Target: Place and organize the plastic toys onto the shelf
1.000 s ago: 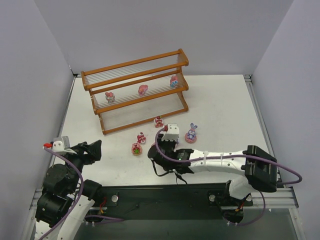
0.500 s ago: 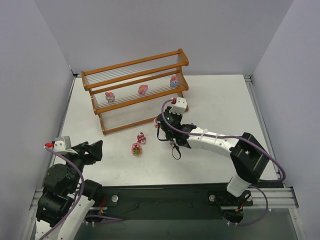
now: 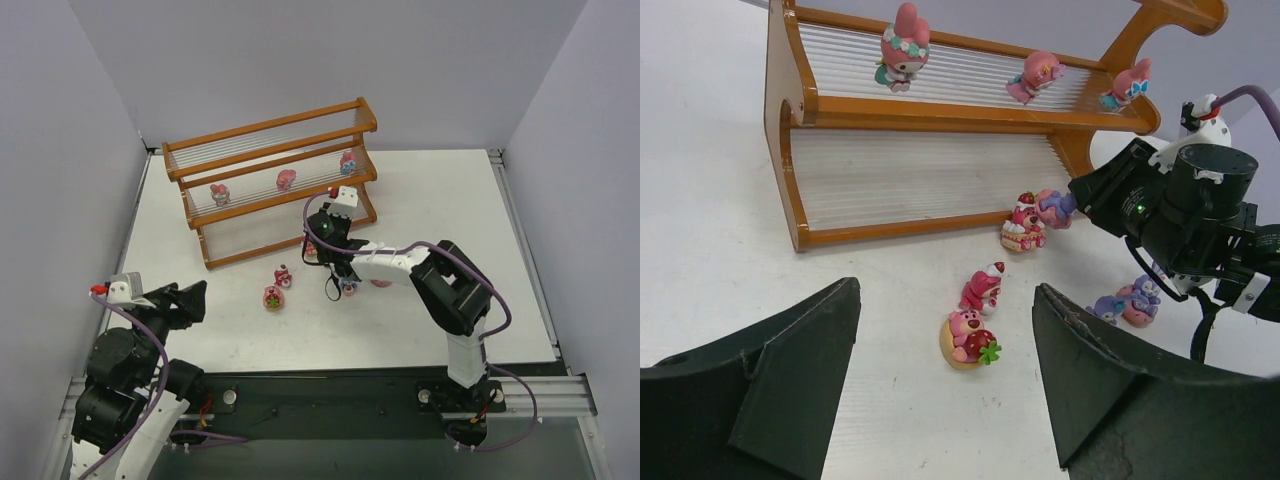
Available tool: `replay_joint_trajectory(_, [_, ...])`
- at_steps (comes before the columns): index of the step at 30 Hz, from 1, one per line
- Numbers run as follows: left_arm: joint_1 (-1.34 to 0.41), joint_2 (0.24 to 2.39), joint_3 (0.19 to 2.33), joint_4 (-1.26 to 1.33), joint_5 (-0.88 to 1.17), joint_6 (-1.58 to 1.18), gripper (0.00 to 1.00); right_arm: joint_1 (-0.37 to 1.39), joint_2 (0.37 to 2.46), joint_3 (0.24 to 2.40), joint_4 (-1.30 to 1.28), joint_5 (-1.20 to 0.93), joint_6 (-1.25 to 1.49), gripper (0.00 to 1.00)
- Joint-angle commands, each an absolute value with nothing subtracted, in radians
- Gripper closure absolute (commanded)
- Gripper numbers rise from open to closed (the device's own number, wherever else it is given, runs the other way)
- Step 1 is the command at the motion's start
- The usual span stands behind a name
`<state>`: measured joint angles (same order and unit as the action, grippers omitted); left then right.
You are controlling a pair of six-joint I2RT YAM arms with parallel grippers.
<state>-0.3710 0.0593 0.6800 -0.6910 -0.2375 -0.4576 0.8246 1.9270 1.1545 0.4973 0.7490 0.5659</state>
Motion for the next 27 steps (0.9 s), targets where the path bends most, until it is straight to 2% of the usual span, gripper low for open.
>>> replay_joint_trajectory(1, [-0.368, 0.052, 0.681, -0.644, -0.224, -0.437, 0.21, 0.81, 1.91, 1.163, 0.653, 0.808, 0.538, 1.0])
replay_joint_trajectory(17, [-0.373, 0.051, 0.681, -0.643, -0.227, -0.436, 0.21, 0.782, 1.976, 1.19, 0.761, 0.856, 0.494, 1.0])
replay_joint_trajectory(27, [-0.373, 0.054, 0.681, -0.643, -0.229, -0.436, 0.21, 0.788, 2.019, 1.183, 0.804, 0.928, 0.568, 1.0])
